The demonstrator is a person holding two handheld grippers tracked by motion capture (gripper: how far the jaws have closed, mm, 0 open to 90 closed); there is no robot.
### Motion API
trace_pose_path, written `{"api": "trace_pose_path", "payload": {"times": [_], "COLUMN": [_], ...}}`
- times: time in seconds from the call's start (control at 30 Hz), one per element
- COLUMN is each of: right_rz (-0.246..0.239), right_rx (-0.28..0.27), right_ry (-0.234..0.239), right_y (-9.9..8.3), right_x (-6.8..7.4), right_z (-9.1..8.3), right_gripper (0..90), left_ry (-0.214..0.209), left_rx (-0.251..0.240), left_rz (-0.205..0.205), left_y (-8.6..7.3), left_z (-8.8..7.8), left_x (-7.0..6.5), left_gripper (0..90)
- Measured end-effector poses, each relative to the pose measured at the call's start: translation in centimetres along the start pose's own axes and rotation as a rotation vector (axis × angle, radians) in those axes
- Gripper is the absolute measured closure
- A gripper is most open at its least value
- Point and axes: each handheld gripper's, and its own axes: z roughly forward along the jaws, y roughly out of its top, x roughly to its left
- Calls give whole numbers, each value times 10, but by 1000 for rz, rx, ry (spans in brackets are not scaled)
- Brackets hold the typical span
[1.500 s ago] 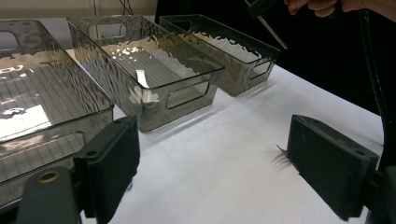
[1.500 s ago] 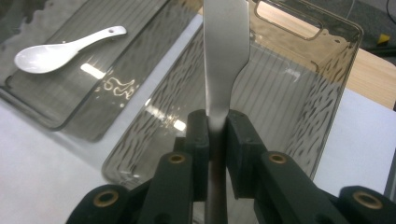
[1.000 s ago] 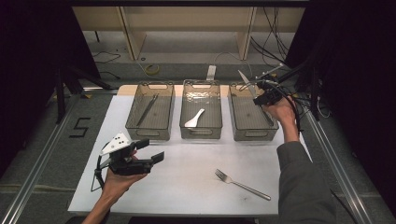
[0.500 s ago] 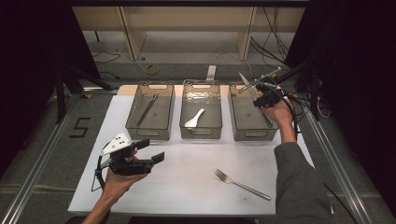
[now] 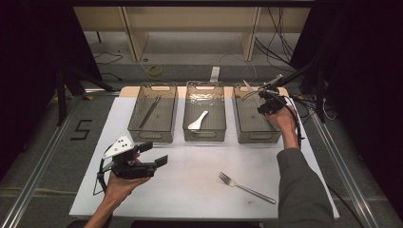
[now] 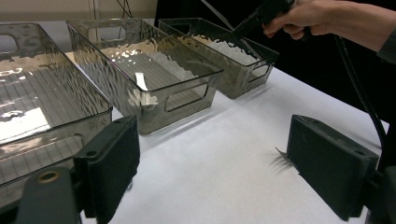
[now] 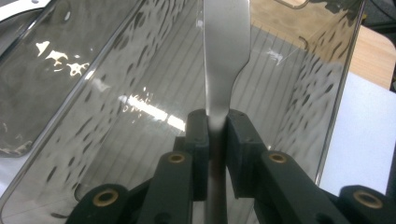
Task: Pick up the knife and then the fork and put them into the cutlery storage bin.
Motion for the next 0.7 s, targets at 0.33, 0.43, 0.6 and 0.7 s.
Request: {"api": "trace_pose_path", "payload": {"times": [0.33,0.43,0.6,0.7], "right_rz": [19,39,48,44], "right_rx": [22,57,22,-12], "right_ry": [-2,-4,19,32], "right_y": [-4,-5,0,1], "right_x": [-2,-2,-1,2], "right_z": [9,14,5,-4], "right_gripper": [801,775,667,615], "left_ry": [-1,0,-4,-3], "left_rx": [-2,-1,-4,-7], "left_rz": [0,-1,-12,-11], "left_y": [0,0,0,0], "left_z": [0,0,1,0], "left_x": [0,0,0,1], "left_gripper": [168,168,168,168]}}
